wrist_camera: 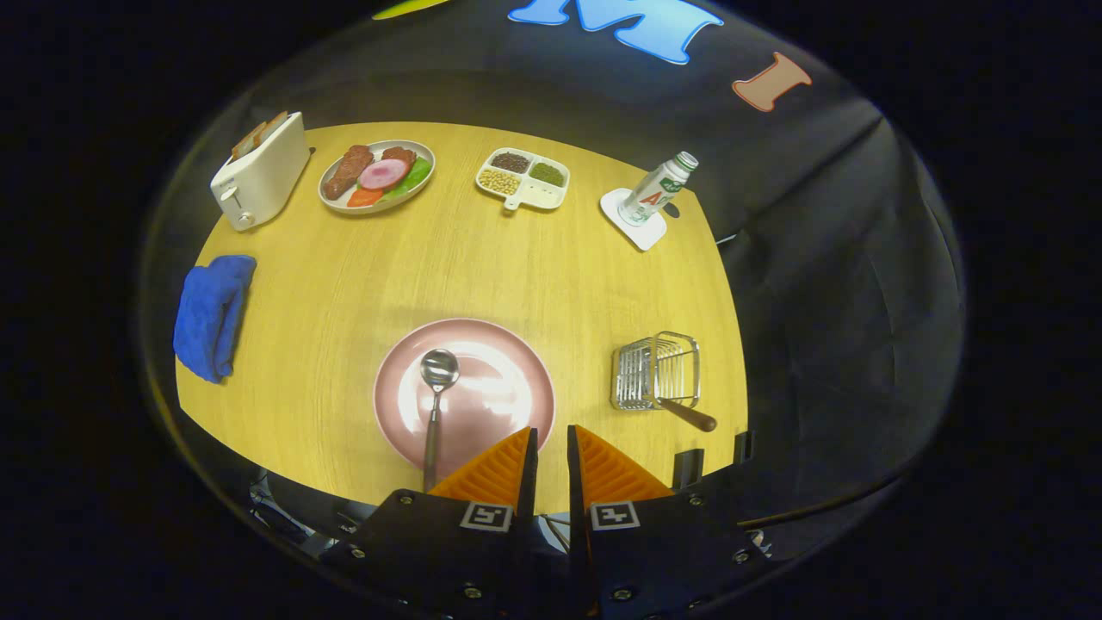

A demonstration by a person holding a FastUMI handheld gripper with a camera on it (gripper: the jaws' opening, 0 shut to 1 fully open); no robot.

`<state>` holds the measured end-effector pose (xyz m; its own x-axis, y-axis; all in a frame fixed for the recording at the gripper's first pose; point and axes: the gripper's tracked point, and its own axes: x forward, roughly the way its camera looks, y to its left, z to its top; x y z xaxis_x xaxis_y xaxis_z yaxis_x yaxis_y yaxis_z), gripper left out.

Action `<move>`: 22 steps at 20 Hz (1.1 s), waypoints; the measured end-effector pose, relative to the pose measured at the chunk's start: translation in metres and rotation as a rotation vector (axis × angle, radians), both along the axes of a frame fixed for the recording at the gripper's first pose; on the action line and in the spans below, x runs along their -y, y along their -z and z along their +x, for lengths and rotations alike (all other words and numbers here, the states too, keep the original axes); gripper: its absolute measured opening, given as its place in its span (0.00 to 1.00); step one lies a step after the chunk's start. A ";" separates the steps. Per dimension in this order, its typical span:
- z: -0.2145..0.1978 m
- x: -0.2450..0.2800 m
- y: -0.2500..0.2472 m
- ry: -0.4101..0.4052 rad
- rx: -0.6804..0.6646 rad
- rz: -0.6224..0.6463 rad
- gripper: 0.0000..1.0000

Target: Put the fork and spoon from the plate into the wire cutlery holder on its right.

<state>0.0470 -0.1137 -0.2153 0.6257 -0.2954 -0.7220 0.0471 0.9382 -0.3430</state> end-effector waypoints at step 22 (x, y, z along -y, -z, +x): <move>0.007 -0.067 0.133 0.000 -0.197 0.255 0.19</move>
